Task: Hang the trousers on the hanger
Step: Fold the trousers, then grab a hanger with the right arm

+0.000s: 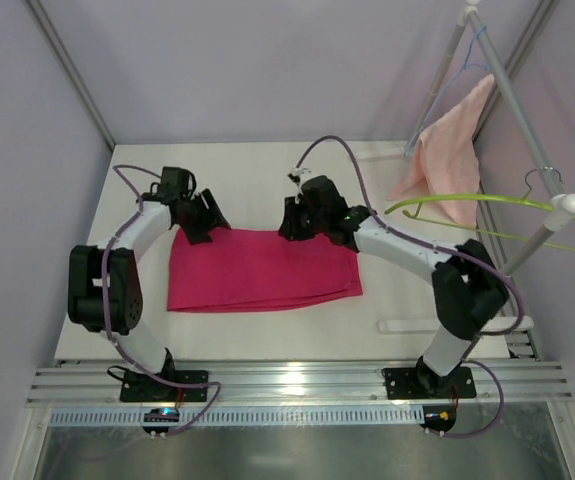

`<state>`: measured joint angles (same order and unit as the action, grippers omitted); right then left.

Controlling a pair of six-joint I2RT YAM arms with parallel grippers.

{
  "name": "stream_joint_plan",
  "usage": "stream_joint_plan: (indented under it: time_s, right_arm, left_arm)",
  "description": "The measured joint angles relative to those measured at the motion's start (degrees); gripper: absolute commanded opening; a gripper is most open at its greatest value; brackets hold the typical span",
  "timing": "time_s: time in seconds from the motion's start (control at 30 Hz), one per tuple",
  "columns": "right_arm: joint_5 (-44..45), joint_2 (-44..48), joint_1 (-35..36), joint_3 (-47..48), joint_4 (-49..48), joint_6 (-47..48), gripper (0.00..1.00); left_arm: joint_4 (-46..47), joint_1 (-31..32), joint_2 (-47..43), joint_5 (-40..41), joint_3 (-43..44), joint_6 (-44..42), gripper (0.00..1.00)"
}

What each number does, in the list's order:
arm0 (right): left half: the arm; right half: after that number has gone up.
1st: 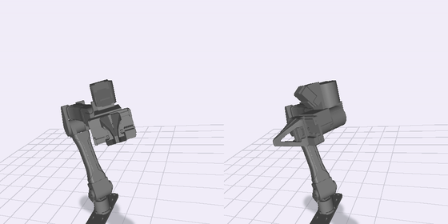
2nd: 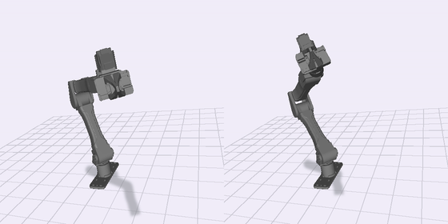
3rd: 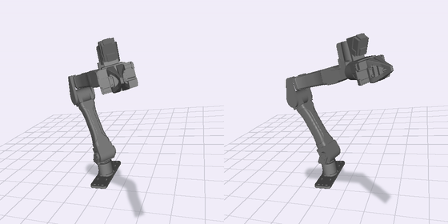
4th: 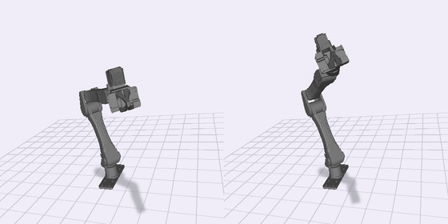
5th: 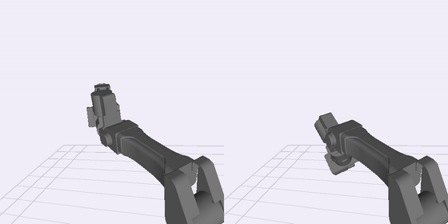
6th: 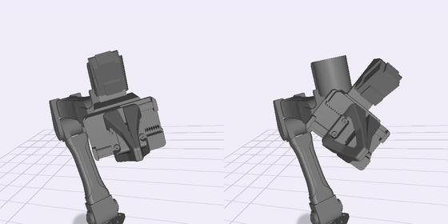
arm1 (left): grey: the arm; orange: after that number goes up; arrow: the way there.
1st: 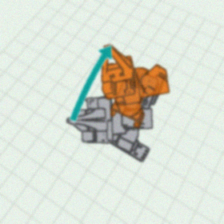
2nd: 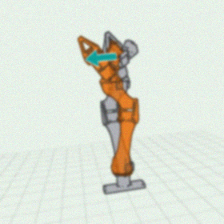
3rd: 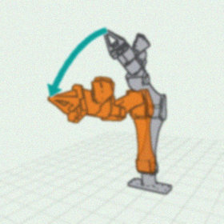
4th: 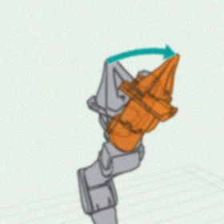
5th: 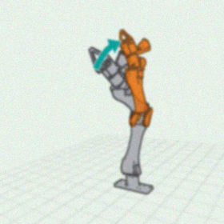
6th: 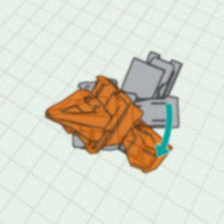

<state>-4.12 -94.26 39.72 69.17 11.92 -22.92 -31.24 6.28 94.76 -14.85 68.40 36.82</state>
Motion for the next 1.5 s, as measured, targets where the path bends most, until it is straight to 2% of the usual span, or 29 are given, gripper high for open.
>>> stream_joint_plan:
  time_s: [0.17, 0.23, 0.4, 0.67, 0.77, 0.87, 0.9, 0.97, 1.0, 1.13, 1.23, 1.3, 1.37, 1.4, 1.47, 1.5]
  right_arm:
    - [-9.38, -15.80, -0.26, 2.69, -5.75, 0.44, 0.29]
    - [-13.03, -20.57, -0.85, 2.38, -7.43, -0.63, 0.29]
    - [-15.08, -19.65, -2.97, 0.42, -10.60, -1.42, 0.29]
    - [-9.66, -13.05, -2.67, 1.60, -3.32, 0.72, 0.32]
    - [-8.04, -12.76, -2.47, 5.14, -1.44, 0.85, 0.32]
    - [-4.28, -11.69, -1.62, 7.80, 2.27, 0.59, 0.32]
    - [-2.36, -10.88, -1.20, 8.63, 4.20, 0.52, 0.33]
    - [1.70, -8.20, -0.13, 10.73, 8.85, 0.22, 0.42]
    - [4.37, -6.51, 0.33, 12.76, 12.11, -0.07, 0.46]
    - [17.53, -1.64, 1.57, 26.01, 23.80, -2.73, 0.54]
    - [28.13, 3.80, 1.31, 33.79, 29.31, -6.01, 0.55]
    - [34.36, 8.20, 0.94, 36.09, 32.35, -7.96, 0.56]
    - [39.43, 11.34, 0.66, 37.44, 35.45, -9.81, 0.56]
    - [41.68, 12.44, 0.57, 38.40, 37.53, -10.84, 0.56]
    - [44.74, 13.27, 0.52, 40.46, 41.48, -12.90, 0.56]
    - [45.75, 13.29, 0.52, 41.33, 43.54, -13.88, 0.56]
  left_arm:
    - [1.97, -0.11, 8.70, -1.40, -2.62, 2.36, 0.66]
    - [1.77, -0.35, 9.55, -1.49, -1.88, 3.21, 0.67]
    - [1.16, -0.13, 9.97, 0.61, -0.92, 3.63, 0.68]
    - [-0.81, 1.33, 6.99, 5.46, -0.31, 3.21, 0.70]
    - [0.24, 2.43, 4.20, 3.87, -0.26, 3.28, 0.69]
    - [4.09, 4.55, 2.54, -0.50, -0.26, 3.65, 0.57]
    - [5.25, 5.53, 2.47, -1.62, -0.26, 3.69, 0.50]
    - [6.62, 7.48, 2.91, -3.06, -0.28, 3.72, 0.41]
    - [7.10, 8.33, 3.41, -3.61, -0.31, 3.74, 0.33]
    - [9.46, 10.16, 7.30, -5.22, -0.79, 3.72, 0.26]
    - [10.23, 9.94, 10.93, -5.68, -1.33, 3.76, 0.23]
    - [10.91, 9.75, 12.72, -6.54, -1.33, 3.72, 0.27]
    - [11.30, 9.60, 12.59, -7.37, -1.40, 3.65, 0.35]
    - [11.32, 9.62, 11.93, -7.50, -1.55, 3.56, 0.44]
    - [10.45, 9.73, 9.62, -7.43, -1.70, 2.93, 0.57]
    - [9.31, 9.77, 7.74, -7.28, -1.68, 2.51, 0.67]
